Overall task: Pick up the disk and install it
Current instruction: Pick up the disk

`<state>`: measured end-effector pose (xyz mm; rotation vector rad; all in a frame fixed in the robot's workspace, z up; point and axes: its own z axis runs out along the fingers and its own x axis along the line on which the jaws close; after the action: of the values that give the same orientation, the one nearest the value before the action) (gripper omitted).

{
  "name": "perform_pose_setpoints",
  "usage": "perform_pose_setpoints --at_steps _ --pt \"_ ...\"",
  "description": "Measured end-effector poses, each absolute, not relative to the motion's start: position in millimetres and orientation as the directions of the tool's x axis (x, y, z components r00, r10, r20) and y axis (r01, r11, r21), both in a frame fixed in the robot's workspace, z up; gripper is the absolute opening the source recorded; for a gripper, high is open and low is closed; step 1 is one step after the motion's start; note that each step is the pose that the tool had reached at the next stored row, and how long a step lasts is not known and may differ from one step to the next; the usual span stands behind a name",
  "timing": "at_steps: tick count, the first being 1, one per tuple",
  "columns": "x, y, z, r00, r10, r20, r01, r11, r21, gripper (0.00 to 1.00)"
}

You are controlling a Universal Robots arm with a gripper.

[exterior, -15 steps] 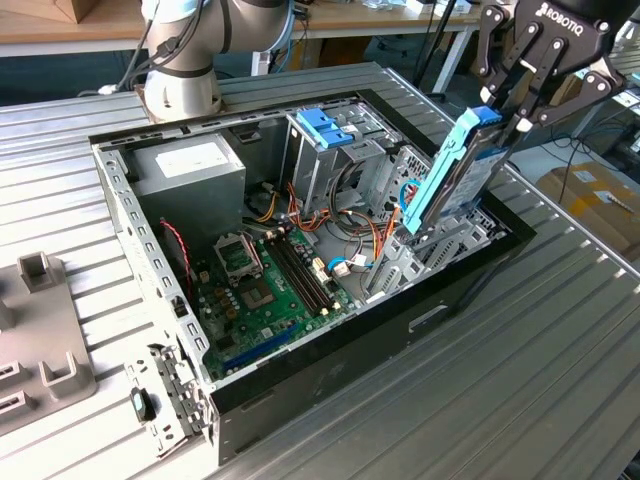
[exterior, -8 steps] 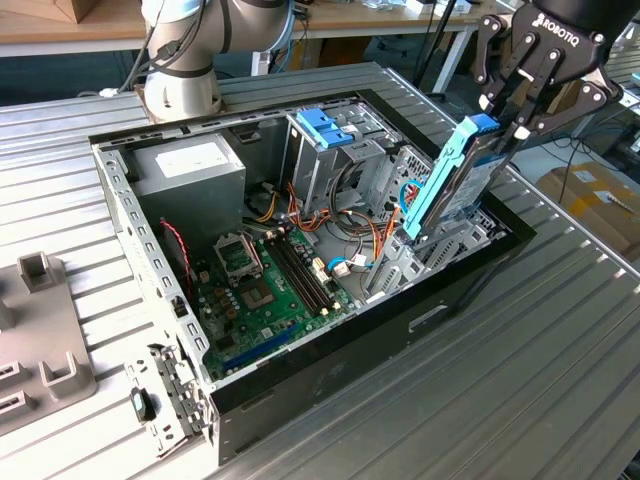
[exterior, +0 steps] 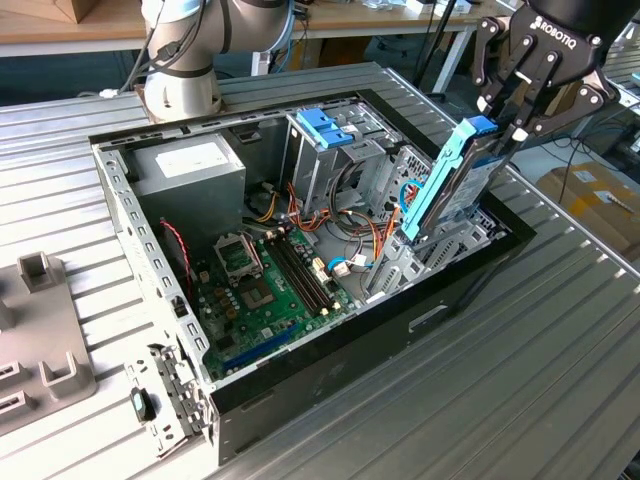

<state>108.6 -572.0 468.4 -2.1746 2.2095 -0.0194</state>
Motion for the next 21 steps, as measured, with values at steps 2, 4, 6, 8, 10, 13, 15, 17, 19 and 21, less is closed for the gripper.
perform_pose_setpoints --at_steps 2,4,6,8,10,13,15,17,19,21 --pt "108.6 -572.0 468.4 -0.015 -1.000 -0.021 -0.999 0.016 -0.038 0.35" --pt "108.6 -572.0 468.3 -0.016 -1.000 -0.021 -0.999 0.016 -0.038 0.35" --pt "108.6 -572.0 468.2 -0.016 -1.000 -0.021 -0.999 0.016 -0.038 0.35" --pt "108.6 -572.0 468.0 -0.016 -1.000 -0.021 -0.999 0.016 -0.038 0.35" --pt "108.6 -572.0 466.7 -0.015 -1.000 -0.021 -0.999 0.016 -0.039 0.35" --pt "108.6 -572.0 462.4 -0.015 -1.000 -0.021 -0.999 0.016 -0.043 0.35" --pt "108.6 -572.0 461.3 -0.015 -1.000 -0.021 -0.999 0.016 -0.044 0.35" --pt "108.6 -572.0 461.2 -0.015 -1.000 -0.021 -0.999 0.016 -0.044 0.35" --pt "108.6 -572.0 461.1 -0.015 -1.000 -0.021 -0.999 0.016 -0.044 0.35" --pt "108.6 -572.0 461.2 -0.015 -1.000 -0.021 -0.999 0.016 -0.044 0.35"
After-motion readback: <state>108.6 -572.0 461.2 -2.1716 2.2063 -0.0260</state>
